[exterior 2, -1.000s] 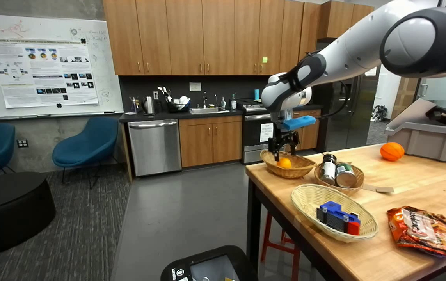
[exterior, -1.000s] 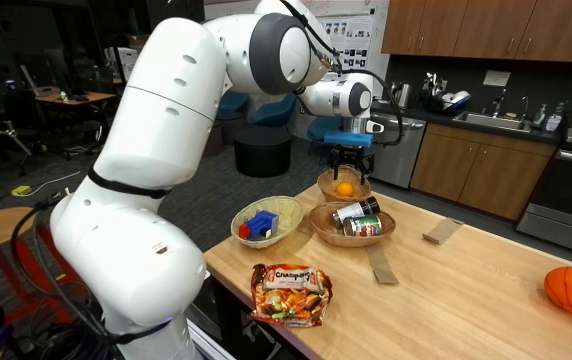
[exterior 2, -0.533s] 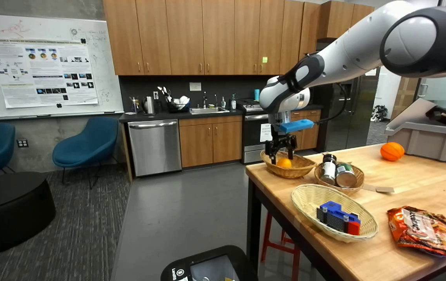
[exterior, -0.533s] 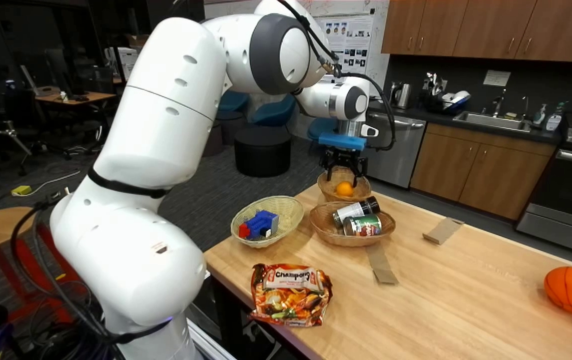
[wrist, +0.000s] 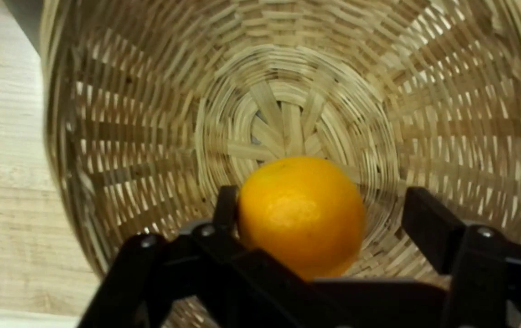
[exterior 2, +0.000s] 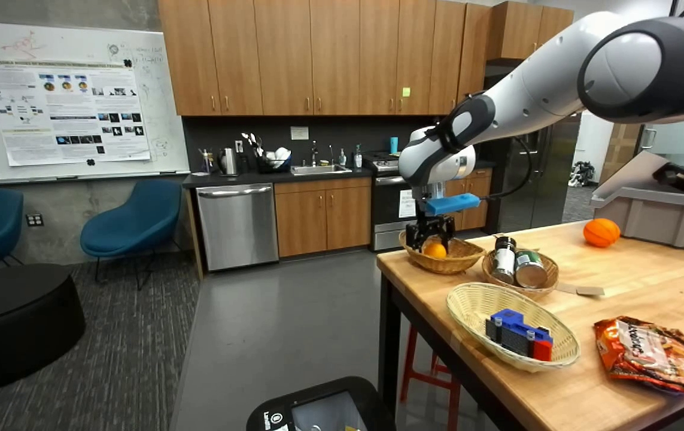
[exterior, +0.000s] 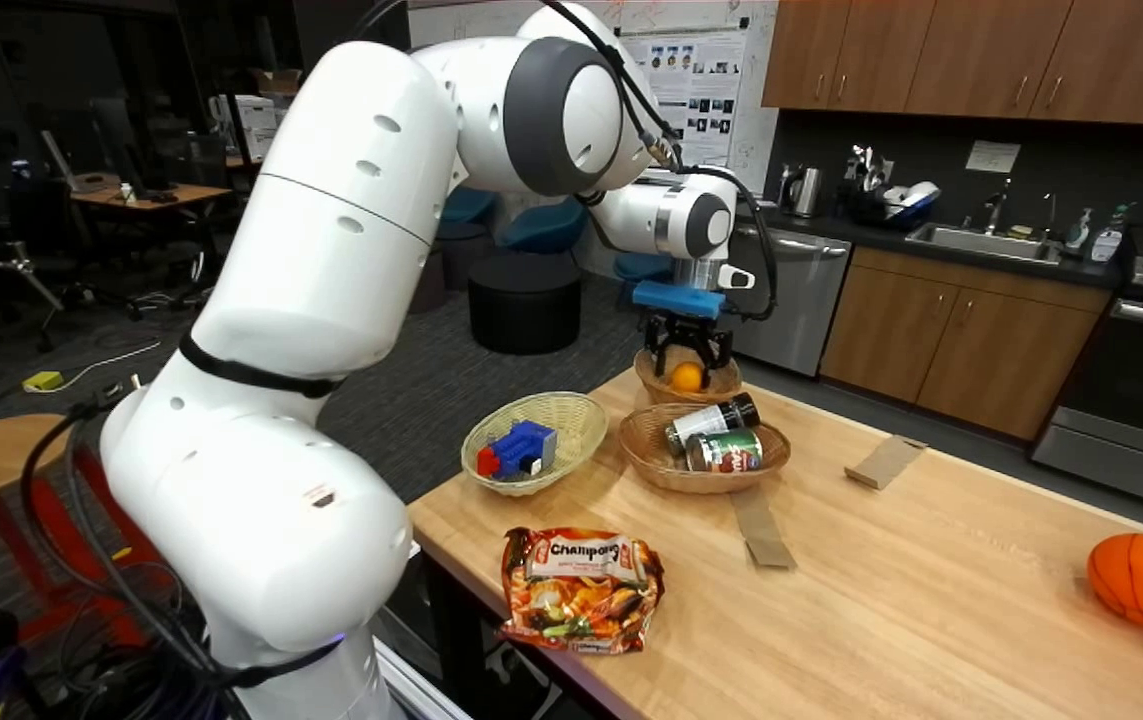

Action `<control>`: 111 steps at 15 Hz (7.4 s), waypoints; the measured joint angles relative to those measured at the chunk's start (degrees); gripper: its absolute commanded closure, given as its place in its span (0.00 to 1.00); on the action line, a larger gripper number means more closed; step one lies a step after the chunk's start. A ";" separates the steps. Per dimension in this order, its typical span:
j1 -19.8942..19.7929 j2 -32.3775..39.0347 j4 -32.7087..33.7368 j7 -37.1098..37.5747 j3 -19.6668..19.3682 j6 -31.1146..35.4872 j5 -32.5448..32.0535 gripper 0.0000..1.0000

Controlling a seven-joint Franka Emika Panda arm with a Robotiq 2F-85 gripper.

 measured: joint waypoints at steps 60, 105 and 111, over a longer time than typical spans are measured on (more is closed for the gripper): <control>-9.79 -40.05 -44.81 21.56 -11.43 -4.33 -11.73 0.00; -11.32 -33.00 -29.74 26.88 -10.47 6.55 -19.83 0.00; -13.26 -27.27 -24.88 27.76 -14.53 7.85 -20.53 0.00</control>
